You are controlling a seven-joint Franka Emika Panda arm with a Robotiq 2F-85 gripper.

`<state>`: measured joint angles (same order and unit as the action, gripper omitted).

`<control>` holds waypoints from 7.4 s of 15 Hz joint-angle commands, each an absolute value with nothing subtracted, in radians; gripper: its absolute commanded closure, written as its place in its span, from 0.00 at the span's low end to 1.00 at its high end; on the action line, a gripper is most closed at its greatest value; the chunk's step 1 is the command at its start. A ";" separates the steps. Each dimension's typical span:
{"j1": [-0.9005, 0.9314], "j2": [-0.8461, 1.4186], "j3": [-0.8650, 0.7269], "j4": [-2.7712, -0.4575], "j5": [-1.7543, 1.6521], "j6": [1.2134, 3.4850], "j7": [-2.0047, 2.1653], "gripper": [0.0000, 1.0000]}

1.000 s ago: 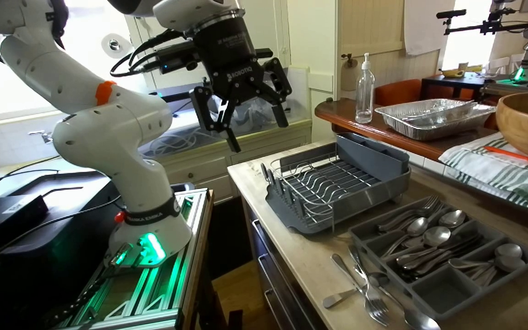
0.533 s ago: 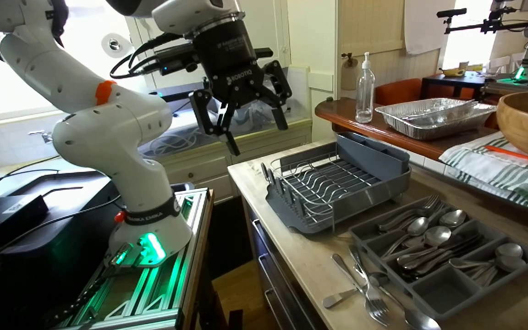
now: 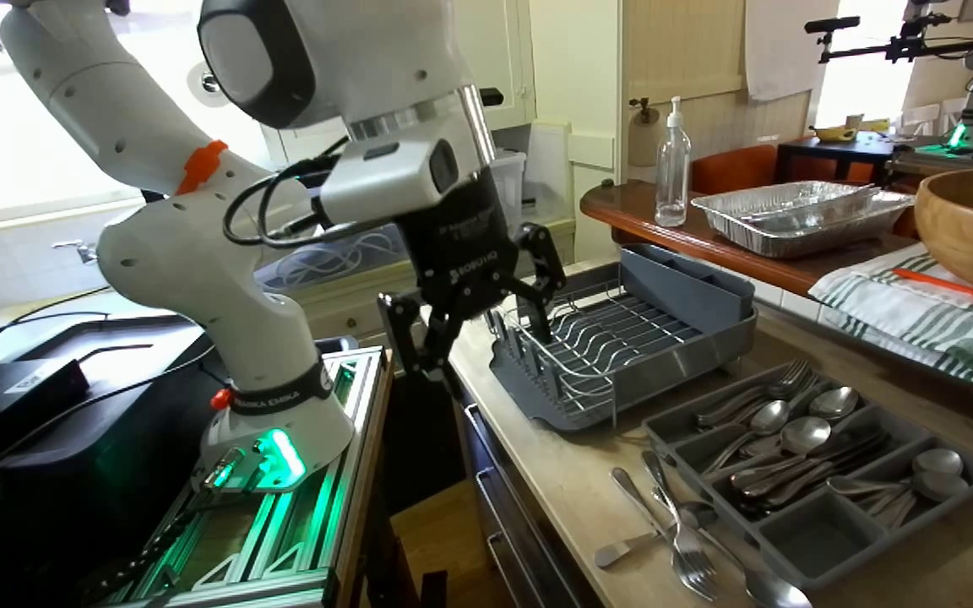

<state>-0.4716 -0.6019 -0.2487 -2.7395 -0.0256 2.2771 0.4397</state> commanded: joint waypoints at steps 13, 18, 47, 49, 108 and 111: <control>-0.302 -0.041 -0.294 -2.517 0.172 2.447 0.133 0.00; -0.302 -0.044 -0.288 -2.522 0.134 2.434 0.169 0.00; -0.353 0.419 -0.151 -2.303 0.431 2.715 -0.079 0.00; -0.360 0.450 -0.141 -2.280 0.426 2.722 -0.071 0.00; -0.383 0.490 -0.096 -2.295 0.336 2.912 -0.077 0.83; -0.390 0.488 -0.091 -2.289 0.333 2.918 -0.077 0.87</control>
